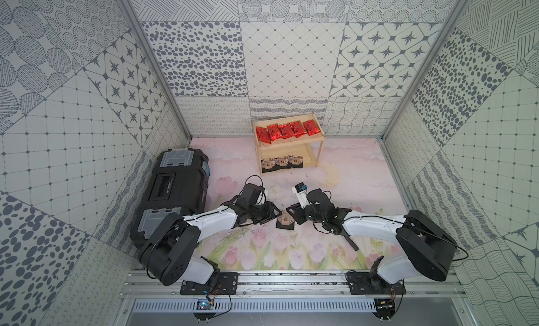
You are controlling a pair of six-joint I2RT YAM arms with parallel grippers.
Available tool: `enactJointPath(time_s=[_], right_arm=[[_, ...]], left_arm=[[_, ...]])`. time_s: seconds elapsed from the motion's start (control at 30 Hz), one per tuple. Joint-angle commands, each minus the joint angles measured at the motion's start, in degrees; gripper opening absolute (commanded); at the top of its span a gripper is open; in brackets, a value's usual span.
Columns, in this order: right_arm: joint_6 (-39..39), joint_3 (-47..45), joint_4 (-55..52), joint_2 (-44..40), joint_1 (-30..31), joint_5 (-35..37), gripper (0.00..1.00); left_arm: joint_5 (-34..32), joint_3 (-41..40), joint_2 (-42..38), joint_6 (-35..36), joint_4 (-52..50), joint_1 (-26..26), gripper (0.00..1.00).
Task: Place the tea bags on the shelf by color
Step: Move the tea bag to the center of the board, then pick up the tea bag from the center of the board.
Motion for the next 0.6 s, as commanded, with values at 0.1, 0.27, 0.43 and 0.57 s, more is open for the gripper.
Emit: enactJointPath(time_s=[0.1, 0.27, 0.43, 0.57], right_arm=[[24.5, -11.3, 12.8, -3.3, -5.7, -10.3, 0.29], [27.7, -13.6, 13.1, -4.0, -7.4, -12.5, 0.30], [30.8, -12.3, 15.8, 2.2, -8.3, -15.8, 0.33], [36.0, -11.3, 24.6, 10.5, -8.6, -19.5, 0.33]], left_arm=[[2.2, 1.7, 6.0, 0.9, 11.6, 0.0, 0.41], [1.1, 1.3, 8.3, 1.4, 11.5, -0.1, 0.40], [-0.8, -0.7, 7.9, 2.2, 10.6, 0.0, 0.39], [-1.6, -3.6, 7.0, 2.5, 11.0, 0.8, 0.39]])
